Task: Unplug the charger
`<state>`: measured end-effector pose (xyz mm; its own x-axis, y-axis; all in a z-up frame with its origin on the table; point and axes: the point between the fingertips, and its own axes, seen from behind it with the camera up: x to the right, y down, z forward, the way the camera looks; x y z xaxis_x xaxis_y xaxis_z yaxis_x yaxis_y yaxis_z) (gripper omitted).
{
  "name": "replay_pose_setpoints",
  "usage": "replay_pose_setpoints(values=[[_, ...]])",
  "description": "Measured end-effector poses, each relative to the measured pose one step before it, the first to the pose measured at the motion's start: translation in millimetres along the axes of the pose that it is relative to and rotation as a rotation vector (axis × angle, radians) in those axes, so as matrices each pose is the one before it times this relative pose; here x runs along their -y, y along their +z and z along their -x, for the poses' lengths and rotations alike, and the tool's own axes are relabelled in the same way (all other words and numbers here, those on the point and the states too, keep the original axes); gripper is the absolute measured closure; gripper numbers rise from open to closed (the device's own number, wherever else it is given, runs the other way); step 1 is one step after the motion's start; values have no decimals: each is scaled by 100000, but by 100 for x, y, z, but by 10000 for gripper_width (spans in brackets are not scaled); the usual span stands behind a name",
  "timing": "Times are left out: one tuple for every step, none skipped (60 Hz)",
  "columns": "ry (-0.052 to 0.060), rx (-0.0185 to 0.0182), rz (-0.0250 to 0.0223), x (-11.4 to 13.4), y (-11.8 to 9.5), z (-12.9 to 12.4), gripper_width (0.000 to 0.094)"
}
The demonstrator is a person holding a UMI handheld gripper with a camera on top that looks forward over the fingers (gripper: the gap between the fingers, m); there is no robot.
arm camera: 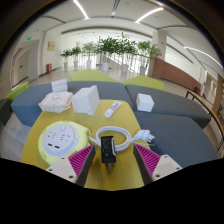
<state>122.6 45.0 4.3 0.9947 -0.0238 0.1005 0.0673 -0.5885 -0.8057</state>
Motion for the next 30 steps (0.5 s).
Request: replay_pose_setpoints(values=[[-264,-231,117,54,-163,-135,143],[-62,97,65,68,-203,-45,145],[208,384,-8,86,-267,17,148],[437,586,-109,108,-294,78,152],[519,719,-99,112,-323,114,150],[495,737,-89,115,-375,90,149],[390,647,-144,133,-412,72,145],[219,557,-240,134,-452,118,143],[-115,310,-237,68,-470,89,136],[-142,390,-258,179,-400,-20,129],[-235,182,-264,144,-492,-13,125],[-248,-106,-225,122,-548,-62,118],[-265,-256,-149,109,-578,-85,113],[-302,-222,-68,90,-604,-84,111],[-354,-170,-147,94,-666,-62,110],[-371,-116,-293,123,-694,-63,110],[-376,-42,-363,130,-743,-35,110],[-305,-13,-283,94,-760,-29,111],[-251,196,-334,109,-1039,-23,110],[-335,110,-227,46,-742,73,109],[-278,278,-412,46,-825,69,109],[-272,257,-442,25,-828,75,109],[-202,131,-377,-21,-812,63,105],[-182,139,-366,-54,-842,34,101],[-271,179,-270,-86,-829,93,102],[-238,235,-346,-77,-811,129,101],[-38,129,-362,-77,-763,130,100],[174,56,-339,-105,-779,103,101],[237,107,-301,-111,-651,203,99],[236,187,-243,-218,-751,107,100]])
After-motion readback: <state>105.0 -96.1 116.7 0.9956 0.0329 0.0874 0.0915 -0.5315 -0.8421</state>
